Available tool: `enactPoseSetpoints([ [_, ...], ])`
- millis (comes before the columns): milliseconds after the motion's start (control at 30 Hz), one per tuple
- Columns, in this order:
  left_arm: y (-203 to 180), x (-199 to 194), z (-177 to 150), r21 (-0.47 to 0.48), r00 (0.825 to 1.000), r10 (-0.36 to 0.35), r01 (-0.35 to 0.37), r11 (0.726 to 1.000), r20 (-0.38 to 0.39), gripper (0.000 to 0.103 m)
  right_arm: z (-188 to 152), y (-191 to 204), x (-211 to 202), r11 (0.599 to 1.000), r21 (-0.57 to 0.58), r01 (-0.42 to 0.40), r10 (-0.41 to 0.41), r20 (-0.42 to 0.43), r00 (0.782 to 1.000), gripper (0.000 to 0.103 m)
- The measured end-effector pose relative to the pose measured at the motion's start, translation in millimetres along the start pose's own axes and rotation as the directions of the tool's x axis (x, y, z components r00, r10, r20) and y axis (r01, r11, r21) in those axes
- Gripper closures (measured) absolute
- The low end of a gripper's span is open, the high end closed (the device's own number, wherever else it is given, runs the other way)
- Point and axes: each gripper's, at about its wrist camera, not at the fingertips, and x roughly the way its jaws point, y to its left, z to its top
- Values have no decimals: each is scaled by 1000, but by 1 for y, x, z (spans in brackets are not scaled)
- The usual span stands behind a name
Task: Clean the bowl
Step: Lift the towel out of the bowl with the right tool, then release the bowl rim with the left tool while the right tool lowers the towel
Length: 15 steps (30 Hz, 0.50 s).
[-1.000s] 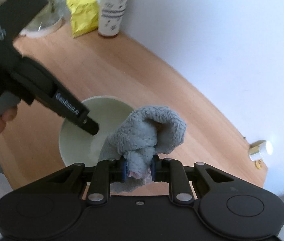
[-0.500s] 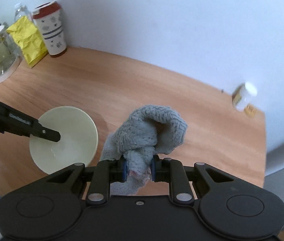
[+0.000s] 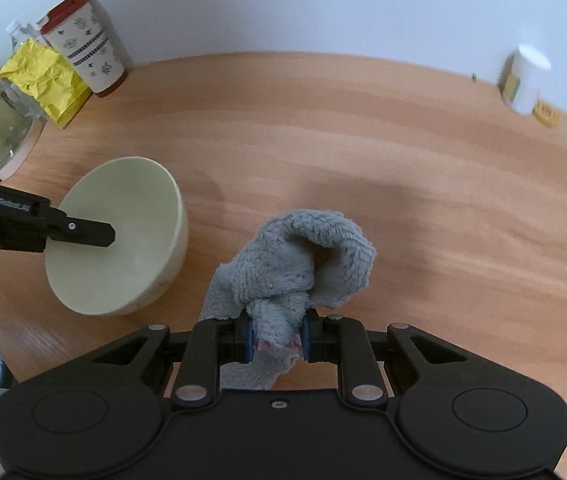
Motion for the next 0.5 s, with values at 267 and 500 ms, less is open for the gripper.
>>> enactPoseSetpoints([
  [267, -1, -5, 1, 13, 999, 30, -31, 999, 30, 66, -7, 2, 3, 999, -40, 22, -22, -4, 1000, 75],
  [500, -7, -6, 1, 57, 995, 98, -100, 993, 30, 27, -14, 9, -7, 980, -163, 114, -114, 14, 993, 48],
])
